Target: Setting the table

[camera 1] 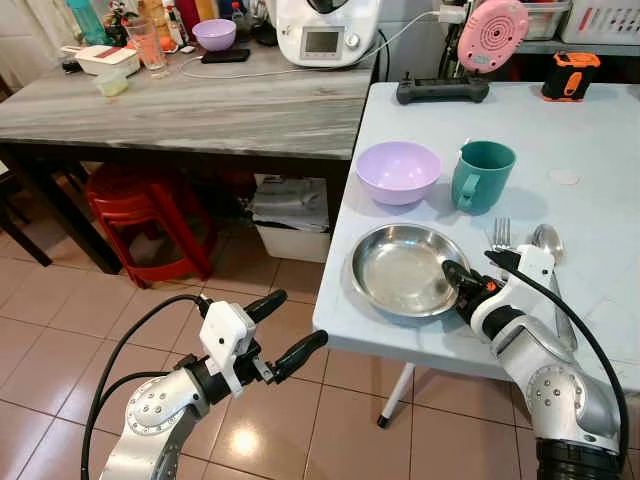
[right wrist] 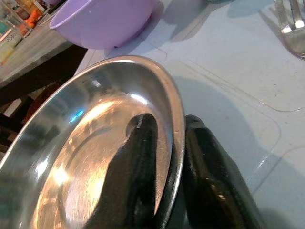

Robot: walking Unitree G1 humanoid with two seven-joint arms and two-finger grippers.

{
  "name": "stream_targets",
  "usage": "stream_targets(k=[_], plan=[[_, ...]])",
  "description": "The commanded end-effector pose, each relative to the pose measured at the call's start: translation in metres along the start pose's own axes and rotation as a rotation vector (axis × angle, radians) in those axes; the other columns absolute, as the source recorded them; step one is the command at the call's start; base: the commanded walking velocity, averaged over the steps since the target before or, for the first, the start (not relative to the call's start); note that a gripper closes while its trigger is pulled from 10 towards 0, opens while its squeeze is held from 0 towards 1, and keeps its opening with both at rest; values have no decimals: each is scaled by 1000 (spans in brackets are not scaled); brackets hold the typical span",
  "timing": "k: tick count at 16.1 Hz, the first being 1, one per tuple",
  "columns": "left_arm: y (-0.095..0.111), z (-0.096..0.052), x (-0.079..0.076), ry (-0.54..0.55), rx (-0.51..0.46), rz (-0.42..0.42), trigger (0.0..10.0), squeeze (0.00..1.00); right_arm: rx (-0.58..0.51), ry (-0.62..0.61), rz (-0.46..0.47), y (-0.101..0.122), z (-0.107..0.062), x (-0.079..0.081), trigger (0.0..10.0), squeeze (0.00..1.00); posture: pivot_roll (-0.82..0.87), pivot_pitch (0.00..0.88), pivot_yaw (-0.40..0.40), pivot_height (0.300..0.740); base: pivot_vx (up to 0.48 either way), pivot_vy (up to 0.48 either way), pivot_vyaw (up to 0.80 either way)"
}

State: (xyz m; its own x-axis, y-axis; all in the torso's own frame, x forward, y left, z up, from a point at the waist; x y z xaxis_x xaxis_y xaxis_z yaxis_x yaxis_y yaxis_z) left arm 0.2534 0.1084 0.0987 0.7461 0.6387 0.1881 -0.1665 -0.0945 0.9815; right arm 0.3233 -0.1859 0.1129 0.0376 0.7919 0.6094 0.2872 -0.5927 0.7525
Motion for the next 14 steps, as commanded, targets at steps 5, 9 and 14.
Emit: stream_targets(k=[5,9,14], plan=[[3,2,1,-18,-10,15,10000,0,102,-80,96,-24,1,-14,0,0,-55,63,119,740,0,0,0],[5,4,3,-3,-20,23,10000,0,81,-112,104,-23,2,-16,0,0,-59,57,113,740,0,0,0],[-2,8,41,283,19,17,10000,0,-2,-159,-65,-17,1,-12,10000,0,-64,45,102,740,0,0,0]])
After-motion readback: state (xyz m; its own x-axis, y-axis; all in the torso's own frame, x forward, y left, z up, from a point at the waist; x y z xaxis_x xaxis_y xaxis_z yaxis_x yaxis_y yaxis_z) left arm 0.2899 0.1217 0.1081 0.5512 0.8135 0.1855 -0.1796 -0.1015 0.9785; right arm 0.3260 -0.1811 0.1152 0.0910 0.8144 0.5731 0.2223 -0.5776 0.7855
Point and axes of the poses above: a point about 5 cm out from each wrist's last joint towards the gripper, its own z axis pointing out of the wrist towards the gripper, its own y axis along the axis of the wrist's last joint, x = y × z, the point moved 3 cm from there along z, pointing out of the wrist towards the gripper, and after that the axes turned 10 degrees about z, right-handed, at the moved point
